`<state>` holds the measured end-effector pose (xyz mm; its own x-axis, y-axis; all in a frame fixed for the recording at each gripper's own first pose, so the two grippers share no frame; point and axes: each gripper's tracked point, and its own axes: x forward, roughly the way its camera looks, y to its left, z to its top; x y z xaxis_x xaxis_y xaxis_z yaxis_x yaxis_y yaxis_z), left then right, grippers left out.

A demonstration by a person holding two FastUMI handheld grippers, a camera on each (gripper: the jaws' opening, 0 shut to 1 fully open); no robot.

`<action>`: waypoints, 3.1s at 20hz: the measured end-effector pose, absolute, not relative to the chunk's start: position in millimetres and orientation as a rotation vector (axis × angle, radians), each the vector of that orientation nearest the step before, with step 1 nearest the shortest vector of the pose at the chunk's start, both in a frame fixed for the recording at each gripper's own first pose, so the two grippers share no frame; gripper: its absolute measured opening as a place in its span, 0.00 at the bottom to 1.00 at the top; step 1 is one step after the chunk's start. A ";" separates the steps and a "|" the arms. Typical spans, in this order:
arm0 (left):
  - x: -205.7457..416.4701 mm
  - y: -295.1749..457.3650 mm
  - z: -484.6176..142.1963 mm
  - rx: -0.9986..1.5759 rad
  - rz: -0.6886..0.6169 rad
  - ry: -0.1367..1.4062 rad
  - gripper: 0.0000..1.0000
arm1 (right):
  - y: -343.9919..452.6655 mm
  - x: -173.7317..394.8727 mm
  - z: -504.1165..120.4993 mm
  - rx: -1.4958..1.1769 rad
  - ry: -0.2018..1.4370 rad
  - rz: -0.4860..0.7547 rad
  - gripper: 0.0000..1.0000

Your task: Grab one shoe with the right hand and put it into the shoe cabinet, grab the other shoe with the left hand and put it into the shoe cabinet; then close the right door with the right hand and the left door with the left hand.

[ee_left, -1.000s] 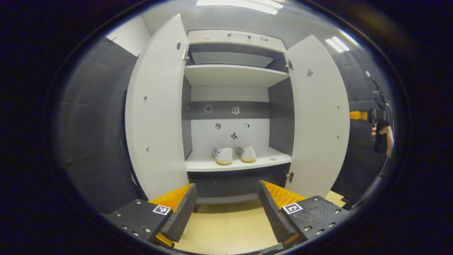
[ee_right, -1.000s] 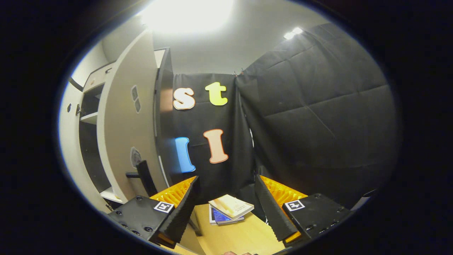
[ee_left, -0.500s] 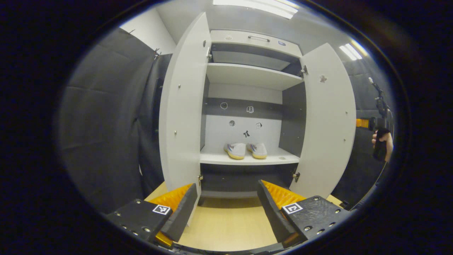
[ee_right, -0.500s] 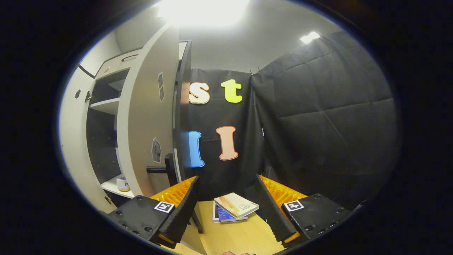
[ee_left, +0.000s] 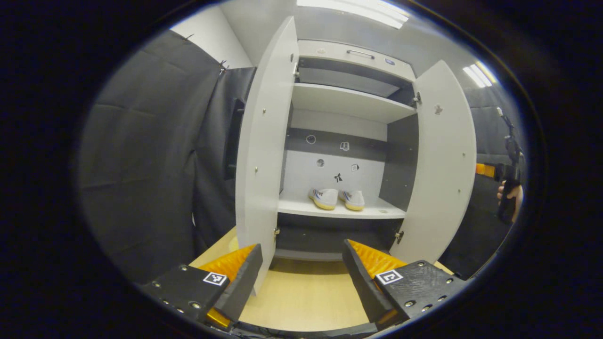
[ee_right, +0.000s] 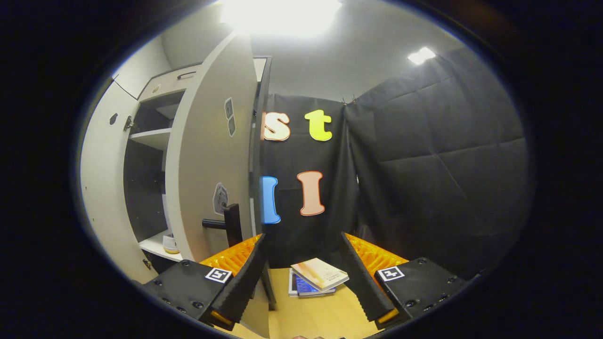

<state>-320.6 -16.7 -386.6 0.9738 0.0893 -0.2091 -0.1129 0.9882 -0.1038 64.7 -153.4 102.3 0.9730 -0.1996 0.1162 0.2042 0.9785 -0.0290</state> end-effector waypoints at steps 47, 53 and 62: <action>-226.2 200.9 -250.1 -0.038 0.119 0.046 0.99 | -76.0 40.9 2.5 0.011 0.124 -0.051 0.98; -217.9 191.5 -259.1 -0.083 0.073 0.087 0.94 | -94.7 49.6 -6.0 0.077 0.131 -0.080 0.98; -218.1 124.9 -251.2 0.016 0.112 0.089 0.96 | -123.1 96.0 -37.0 0.100 0.164 -0.034 0.98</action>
<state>-218.1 124.9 -251.2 0.9897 0.1128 -0.0880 -0.1113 0.9936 0.0209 96.0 -123.1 -37.0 0.9860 -0.0258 -0.1645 0.0422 0.9944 0.0969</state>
